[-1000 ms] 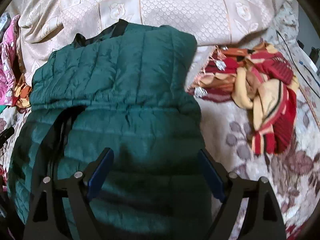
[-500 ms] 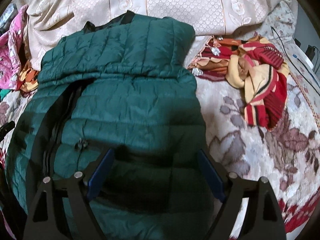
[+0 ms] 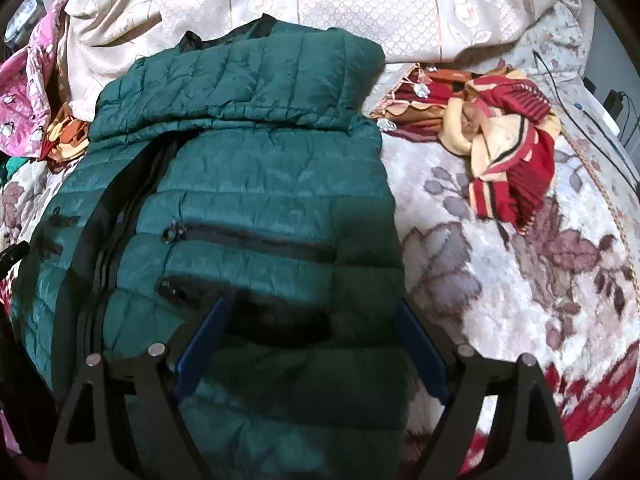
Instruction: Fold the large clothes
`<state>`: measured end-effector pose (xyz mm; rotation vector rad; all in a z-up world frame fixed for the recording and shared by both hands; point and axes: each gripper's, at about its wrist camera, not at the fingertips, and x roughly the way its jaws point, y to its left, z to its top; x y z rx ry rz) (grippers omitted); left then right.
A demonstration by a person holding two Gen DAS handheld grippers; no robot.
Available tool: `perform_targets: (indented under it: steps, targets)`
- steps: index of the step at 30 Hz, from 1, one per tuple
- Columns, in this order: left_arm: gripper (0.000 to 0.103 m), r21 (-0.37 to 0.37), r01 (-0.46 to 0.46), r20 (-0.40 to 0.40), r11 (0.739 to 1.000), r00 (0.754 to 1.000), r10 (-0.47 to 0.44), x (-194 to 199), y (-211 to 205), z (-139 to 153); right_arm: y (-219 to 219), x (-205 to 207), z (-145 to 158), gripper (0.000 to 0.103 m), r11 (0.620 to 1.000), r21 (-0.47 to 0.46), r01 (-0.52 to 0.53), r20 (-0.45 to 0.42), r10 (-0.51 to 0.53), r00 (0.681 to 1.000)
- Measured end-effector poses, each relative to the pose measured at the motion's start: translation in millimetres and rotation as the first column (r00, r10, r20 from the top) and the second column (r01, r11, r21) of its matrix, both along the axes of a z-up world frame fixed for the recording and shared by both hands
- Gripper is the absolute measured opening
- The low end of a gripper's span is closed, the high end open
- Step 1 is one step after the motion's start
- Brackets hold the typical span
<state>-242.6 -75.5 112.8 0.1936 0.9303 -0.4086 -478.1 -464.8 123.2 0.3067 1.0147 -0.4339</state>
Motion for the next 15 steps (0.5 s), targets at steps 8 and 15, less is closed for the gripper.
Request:
perform_targets:
  steps: [8,15]
  targets:
    - [0.026,0.012,0.001,-0.017,1.000,1.000,0.000,-16.7,14.1,-1.9,8.9,-19.1,-1.8,0.088,1.000,0.000,-0.020,-0.036,0.020,0.999]
    - [0.026,0.023,-0.001,-0.025,1.000,1.000,0.002,-25.2,23.8,-4.0,15.8,-31.6,-5.7,0.088,0.999,-0.003,-0.034,-0.069,0.034,0.997]
